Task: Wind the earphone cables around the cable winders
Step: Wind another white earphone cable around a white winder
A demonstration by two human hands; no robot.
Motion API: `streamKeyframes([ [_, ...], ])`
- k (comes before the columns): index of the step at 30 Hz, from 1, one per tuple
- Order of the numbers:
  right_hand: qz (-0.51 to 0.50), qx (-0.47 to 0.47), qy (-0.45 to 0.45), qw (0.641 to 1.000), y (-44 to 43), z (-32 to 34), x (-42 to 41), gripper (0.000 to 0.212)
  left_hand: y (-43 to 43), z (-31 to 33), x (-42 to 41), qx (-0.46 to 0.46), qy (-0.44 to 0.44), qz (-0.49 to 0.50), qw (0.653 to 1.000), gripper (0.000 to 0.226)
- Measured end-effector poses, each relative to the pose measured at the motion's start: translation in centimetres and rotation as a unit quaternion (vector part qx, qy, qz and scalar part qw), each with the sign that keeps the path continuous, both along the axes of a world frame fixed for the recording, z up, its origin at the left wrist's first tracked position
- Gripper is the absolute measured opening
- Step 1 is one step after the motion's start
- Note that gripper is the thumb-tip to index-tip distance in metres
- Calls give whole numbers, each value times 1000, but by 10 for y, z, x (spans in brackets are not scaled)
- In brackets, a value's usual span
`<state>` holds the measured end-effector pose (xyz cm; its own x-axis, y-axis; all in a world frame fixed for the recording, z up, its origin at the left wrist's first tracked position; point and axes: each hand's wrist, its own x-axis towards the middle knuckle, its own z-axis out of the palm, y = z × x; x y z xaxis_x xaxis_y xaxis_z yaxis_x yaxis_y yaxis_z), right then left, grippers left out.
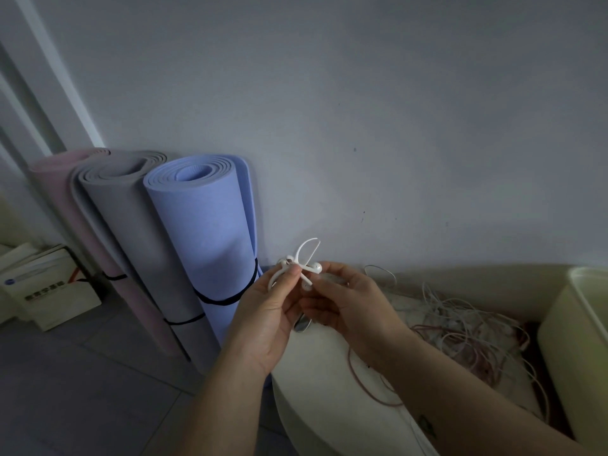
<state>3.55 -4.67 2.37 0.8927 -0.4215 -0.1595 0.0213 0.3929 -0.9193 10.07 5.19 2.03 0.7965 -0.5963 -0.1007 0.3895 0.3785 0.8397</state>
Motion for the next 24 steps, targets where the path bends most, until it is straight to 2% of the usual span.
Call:
streamKeyframes([
  [4, -2, -72, -1, 997, -5, 5, -2, 29, 1, 0, 2, -18, 40, 11, 999, 16],
  [8, 7, -38, -16, 999, -8, 4, -2, 18, 0, 0, 0, -8, 35, 10, 999, 13],
  [17, -4, 22, -13, 1000, -2, -4, 3, 10, -2, 3, -6, 72, 12, 25, 997, 11],
  [20, -10, 18, -4, 1000, -3, -5, 2, 10, 0, 2, -4, 106, -37, 34, 993, 14],
  [24, -17, 9, 13, 1000, -9, -1, 0, 6, 7, -1, 2, 208, -164, 53, 963, 9],
])
